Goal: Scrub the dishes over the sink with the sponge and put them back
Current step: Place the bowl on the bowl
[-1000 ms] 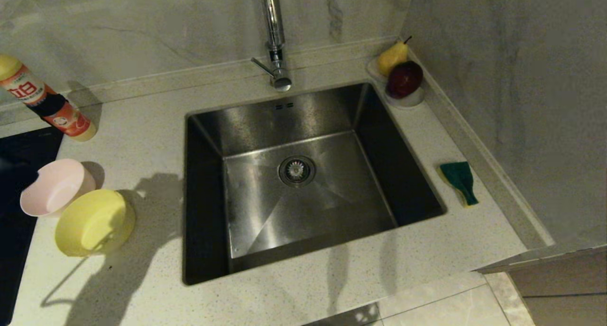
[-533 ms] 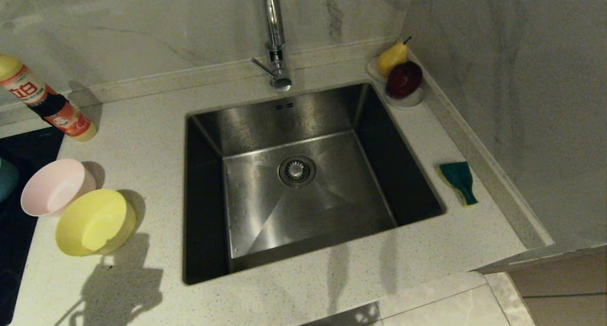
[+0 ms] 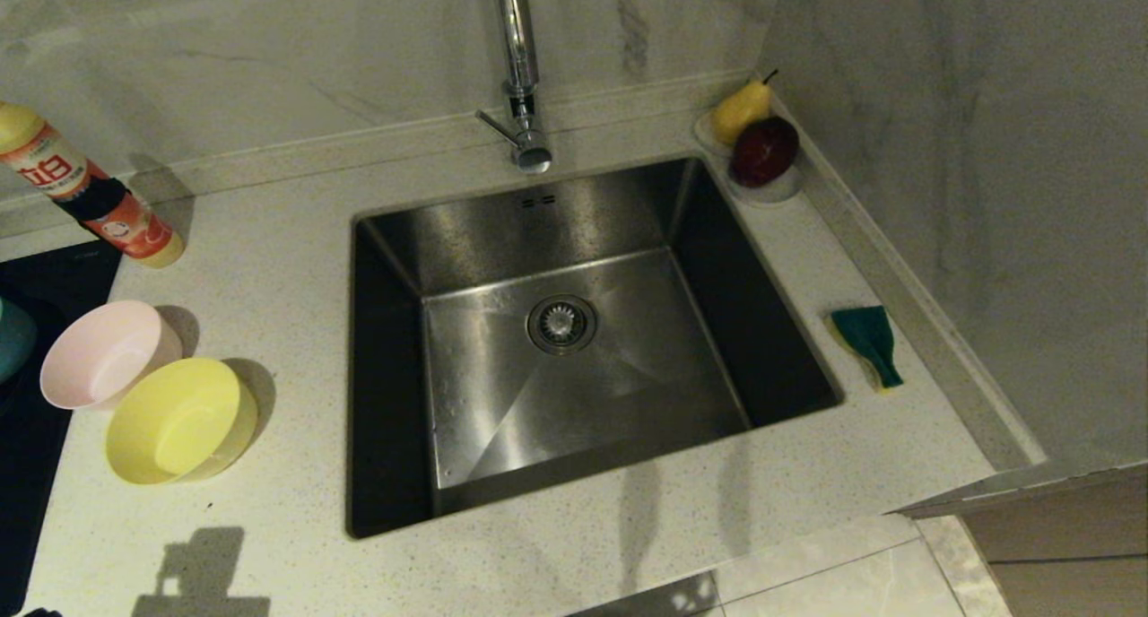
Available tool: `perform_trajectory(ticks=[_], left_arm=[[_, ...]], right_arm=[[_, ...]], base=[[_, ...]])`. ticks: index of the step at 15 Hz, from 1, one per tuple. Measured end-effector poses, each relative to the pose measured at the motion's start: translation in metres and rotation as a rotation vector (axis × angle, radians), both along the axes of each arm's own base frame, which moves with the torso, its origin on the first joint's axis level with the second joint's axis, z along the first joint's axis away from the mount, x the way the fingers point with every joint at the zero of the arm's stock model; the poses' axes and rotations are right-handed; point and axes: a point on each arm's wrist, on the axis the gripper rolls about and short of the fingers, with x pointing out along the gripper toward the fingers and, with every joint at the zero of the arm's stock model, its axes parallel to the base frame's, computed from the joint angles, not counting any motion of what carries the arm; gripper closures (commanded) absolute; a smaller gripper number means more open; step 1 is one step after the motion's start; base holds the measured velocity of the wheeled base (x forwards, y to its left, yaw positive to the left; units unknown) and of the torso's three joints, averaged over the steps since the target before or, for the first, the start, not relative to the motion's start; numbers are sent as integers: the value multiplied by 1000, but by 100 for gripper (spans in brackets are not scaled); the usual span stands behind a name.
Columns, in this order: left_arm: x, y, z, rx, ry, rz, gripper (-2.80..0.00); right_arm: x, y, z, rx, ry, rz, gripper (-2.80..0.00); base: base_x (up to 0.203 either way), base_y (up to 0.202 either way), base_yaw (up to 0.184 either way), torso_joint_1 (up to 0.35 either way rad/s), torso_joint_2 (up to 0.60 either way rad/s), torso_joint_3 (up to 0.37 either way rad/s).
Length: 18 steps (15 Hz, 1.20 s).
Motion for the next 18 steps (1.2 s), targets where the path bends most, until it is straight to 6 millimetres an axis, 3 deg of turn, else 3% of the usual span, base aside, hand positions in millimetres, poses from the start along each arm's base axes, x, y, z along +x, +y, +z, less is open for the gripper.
perform_trajectory(ticks=[10,15,18], left_arm=[[-3,6,9,-7,-64,279,0],[-5,5,25,27,-55,356,0],[-6,4,4,33,-17,323,0]], right_arm=[[0,0,0,0,0,0,0],[0,0,0,0,0,0,0],[0,0,0,0,0,0,0]], base=[[0,0,0,0,0,0],[0,0,0,0,0,0],[0,0,0,0,0,0]])
